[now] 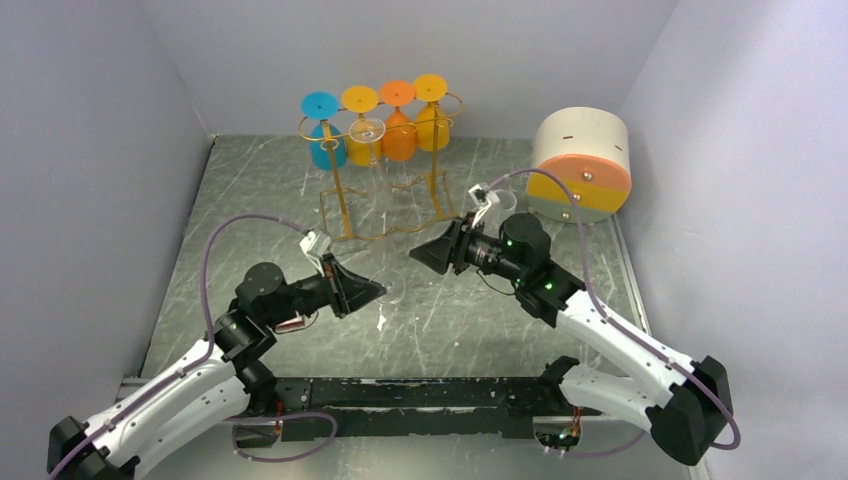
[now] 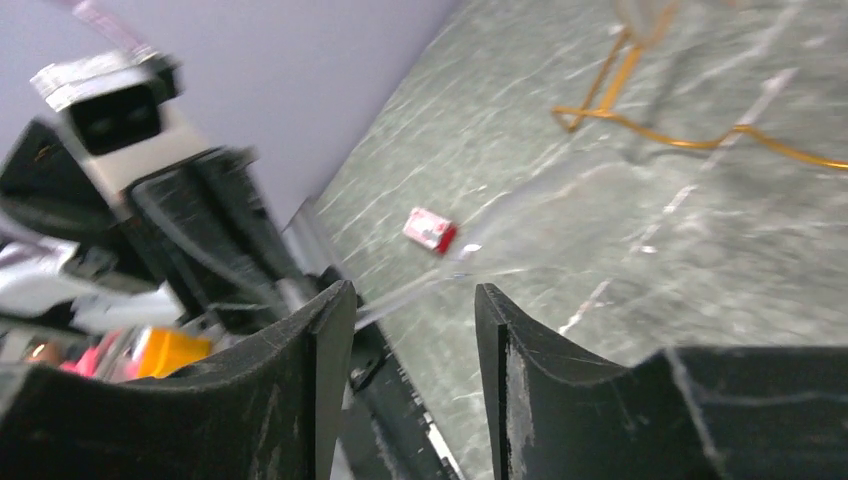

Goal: Take the wine glass off the wine glass rack
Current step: Place the wine glass at the center of the board.

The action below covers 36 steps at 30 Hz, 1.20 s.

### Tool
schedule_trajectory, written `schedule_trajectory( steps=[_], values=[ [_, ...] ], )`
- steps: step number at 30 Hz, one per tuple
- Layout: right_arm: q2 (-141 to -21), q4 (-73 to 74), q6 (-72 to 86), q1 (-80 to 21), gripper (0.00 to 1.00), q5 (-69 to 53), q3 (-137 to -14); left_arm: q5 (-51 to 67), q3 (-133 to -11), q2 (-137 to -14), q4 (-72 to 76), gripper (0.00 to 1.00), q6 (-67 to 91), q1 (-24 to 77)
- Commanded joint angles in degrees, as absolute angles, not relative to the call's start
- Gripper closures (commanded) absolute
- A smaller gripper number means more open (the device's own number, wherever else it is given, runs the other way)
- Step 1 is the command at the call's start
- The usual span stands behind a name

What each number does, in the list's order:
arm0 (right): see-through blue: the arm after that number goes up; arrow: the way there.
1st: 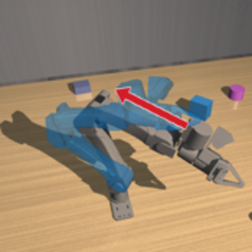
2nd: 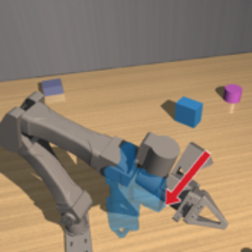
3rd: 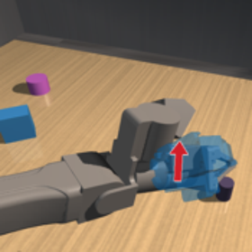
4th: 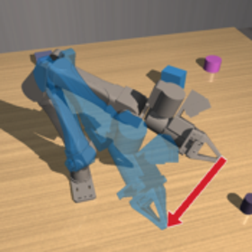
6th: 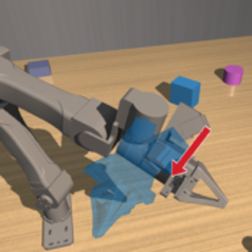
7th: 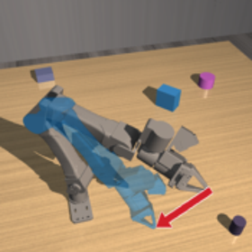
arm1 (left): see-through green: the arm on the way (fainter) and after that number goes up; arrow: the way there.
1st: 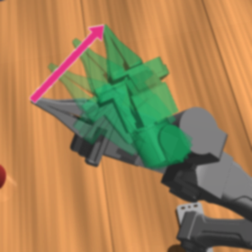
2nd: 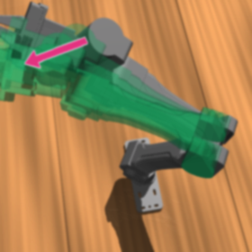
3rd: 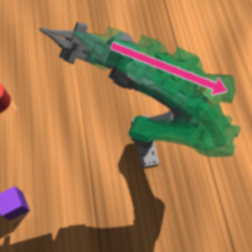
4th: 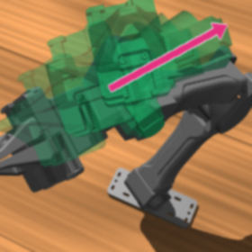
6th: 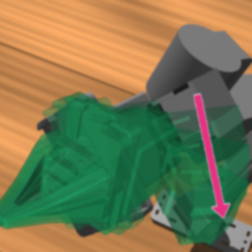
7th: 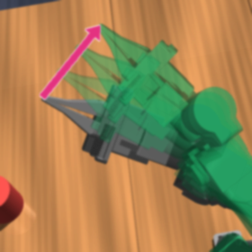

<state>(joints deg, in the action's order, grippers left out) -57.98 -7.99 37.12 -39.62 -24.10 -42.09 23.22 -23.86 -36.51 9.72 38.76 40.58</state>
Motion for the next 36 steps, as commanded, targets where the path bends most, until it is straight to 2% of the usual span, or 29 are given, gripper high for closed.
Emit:
schedule_trajectory(
  steps=[1,5,12,14,17,21,24,31,36],
  values=[
    [-54.14,-1.99,34.87,-39.70,0.47,-6.16,-39.87,28.82,-21.59,-31.14,13.31,0.93,30.54,40.67],
    [-52.39,-0.50,33.55,-39.54,0.40,0.17,-38.59,33.05,-18.06,-27.24,17.10,0.93,28.12,40.62],
    [-53.45,3.02,34.47,-38.04,0.39,3.09,-39.52,40.03,-15.46,-26.07,18.26,0.93,19.66,40.95],
    [-54.60,2.91,36.89,-34.38,0.39,-2.05,-38.64,41.93,-12.90,-26.77,25.11,0.93,19.84,41.30],
    [-56.60,2.20,37.72,-26.88,0.40,-18.50,-39.29,42.73,-11.96,-29.26,29.48,0.93,17.39,41.65],
    [-56.32,-5.50,37.46,-26.09,0.39,-26.85,-36.55,49.11,-11.61,-33.52,33.88,0.93,10.81,41.76],
    [-57.46,-5.22,34.38,-25.97,0.38,-31.25,-37.35,52.93,-11.13,-35.49,37.08,0.93,8.09,41.77],
    [-62.49,4.82,25.94,-24.39,0.38,-33.33,-45.27,58.39,-14.99,-35.02,27.62,0.93,-1.77,42.00],
    [-67.47,5.39,24.86,-22.15,0.39,-46.11,-48.77,56.06,-17.24,-33.91,21.65,0.93,-6.58,42.00]
  ],
)
